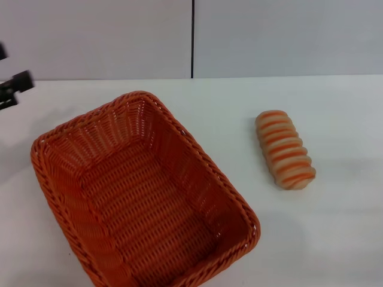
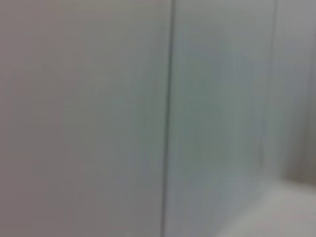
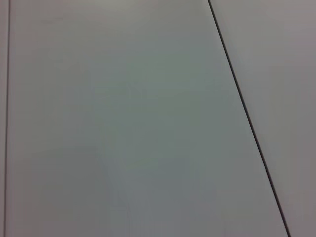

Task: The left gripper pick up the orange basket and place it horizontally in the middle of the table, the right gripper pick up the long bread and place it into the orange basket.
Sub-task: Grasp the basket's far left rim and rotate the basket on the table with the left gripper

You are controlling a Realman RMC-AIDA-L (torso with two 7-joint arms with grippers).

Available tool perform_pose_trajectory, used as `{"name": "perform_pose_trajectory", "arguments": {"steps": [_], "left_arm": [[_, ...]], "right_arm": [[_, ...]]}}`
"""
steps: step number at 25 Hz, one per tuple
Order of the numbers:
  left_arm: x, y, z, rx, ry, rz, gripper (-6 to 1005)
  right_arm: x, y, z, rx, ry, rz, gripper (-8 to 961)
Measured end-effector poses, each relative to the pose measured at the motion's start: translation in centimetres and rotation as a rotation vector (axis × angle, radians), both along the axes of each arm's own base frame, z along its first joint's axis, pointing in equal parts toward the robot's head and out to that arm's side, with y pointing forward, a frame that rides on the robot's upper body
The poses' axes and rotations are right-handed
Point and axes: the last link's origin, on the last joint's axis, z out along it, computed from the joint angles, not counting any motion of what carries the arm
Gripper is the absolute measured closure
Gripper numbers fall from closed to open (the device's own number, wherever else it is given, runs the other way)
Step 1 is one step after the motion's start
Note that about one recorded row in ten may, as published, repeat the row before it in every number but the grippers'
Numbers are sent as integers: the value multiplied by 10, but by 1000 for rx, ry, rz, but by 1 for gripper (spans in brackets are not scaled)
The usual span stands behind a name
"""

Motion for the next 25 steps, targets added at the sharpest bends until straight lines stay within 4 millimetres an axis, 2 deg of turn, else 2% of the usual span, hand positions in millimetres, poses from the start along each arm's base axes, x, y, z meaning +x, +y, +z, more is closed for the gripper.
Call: {"name": "perform_pose_trajectory", "arguments": {"steps": [1,2,5,6,9,12,13,16,20,21,25], "left_arm": [[0,0,0,0,0,0,219],[25,20,2,-92,147,12,219],[50,40,-3,-160,279,36,221],[50,40,-3,-160,279,36,222],[83,69,-24,-232,506,105,224],[90,74,-31,-245,561,108,226],[108,82,-44,-259,676,106,227],[129,94,-57,-249,841,129,228],[135,99,-62,-242,926,157,228],[134,102,-65,-240,990,184,228],[129,105,-71,-272,1054,217,228]], "right_arm": [[0,0,0,-1,1,-3,322],[1,0,0,-2,2,-4,322],[1,0,-1,-4,4,-6,322],[1,0,-2,-5,7,-8,322],[1,0,-4,-12,20,-12,322],[1,0,-5,-13,23,-14,322],[1,0,-5,-13,25,-16,322],[2,-1,-5,-12,28,-19,322],[3,-2,-7,-9,45,-34,322],[4,-2,-7,-6,51,-38,322],[4,-1,-7,2,60,-45,322]]}}
